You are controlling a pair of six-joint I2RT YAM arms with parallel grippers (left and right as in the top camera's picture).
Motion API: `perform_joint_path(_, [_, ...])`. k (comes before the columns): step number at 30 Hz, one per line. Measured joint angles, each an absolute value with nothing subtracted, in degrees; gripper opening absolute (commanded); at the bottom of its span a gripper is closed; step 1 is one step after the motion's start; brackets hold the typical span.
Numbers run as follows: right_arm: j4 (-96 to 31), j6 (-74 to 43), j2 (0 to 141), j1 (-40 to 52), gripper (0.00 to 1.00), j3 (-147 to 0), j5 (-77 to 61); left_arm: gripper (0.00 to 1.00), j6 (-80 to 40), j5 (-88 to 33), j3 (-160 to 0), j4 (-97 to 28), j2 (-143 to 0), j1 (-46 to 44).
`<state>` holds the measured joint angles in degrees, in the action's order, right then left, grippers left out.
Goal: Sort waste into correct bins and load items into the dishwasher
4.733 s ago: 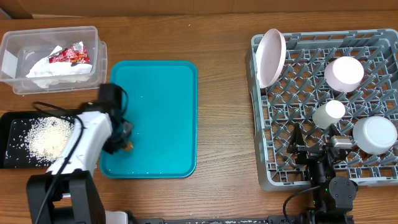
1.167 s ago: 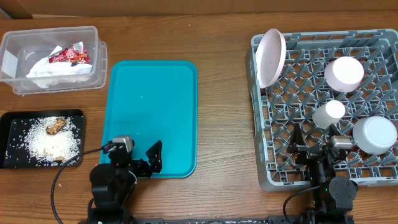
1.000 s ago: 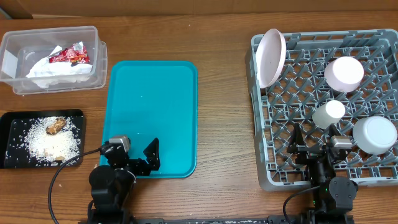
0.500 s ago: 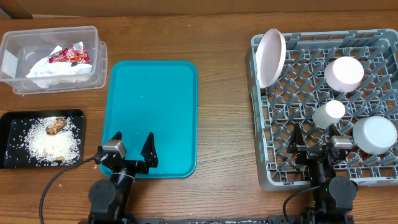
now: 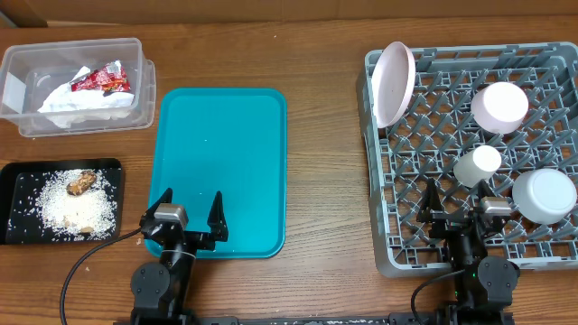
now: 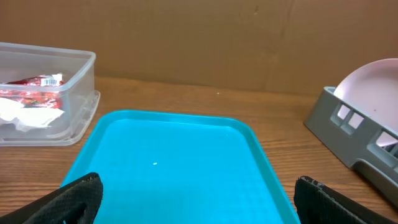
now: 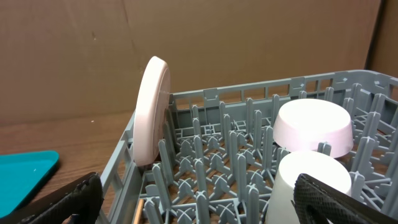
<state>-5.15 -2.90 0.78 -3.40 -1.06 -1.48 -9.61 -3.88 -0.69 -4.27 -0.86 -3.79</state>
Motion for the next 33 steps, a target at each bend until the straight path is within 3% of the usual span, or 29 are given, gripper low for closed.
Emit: perform_joint_path(33, [-5.15, -2.87, 0.78, -3.40, 1.00, -1.06, -1.48, 1.00, -8.78, -1.85, -0.69, -4.45, -0.86, -3.79])
